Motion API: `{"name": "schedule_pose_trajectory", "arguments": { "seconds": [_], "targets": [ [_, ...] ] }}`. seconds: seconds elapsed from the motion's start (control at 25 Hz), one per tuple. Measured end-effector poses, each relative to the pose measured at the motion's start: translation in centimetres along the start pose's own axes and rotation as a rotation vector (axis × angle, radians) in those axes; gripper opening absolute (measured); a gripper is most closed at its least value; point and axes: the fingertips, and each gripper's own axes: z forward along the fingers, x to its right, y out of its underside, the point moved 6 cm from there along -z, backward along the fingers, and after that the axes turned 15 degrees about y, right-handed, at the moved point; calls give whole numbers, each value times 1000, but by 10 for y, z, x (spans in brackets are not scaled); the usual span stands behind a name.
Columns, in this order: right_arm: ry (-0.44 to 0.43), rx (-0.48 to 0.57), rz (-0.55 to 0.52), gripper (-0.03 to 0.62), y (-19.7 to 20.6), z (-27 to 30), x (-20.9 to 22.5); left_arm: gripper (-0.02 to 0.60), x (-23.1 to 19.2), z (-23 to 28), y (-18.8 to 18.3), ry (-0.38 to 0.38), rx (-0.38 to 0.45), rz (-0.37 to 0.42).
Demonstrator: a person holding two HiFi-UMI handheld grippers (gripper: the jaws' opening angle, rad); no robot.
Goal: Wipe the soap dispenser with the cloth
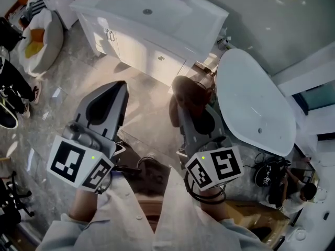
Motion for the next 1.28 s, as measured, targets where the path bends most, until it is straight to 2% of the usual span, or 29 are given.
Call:
{"name": "schedule_pose_trajectory", "arguments": {
  "seconds": [0.76, 1.28],
  "targets": [
    [138, -9, 7, 55, -18, 127, -84, -3, -169, -1, -31, 118, -22, -22],
    [200, 3, -4, 55, -21, 179, -138, -3, -246, -21, -41, 177, -9, -27]
  ]
}}
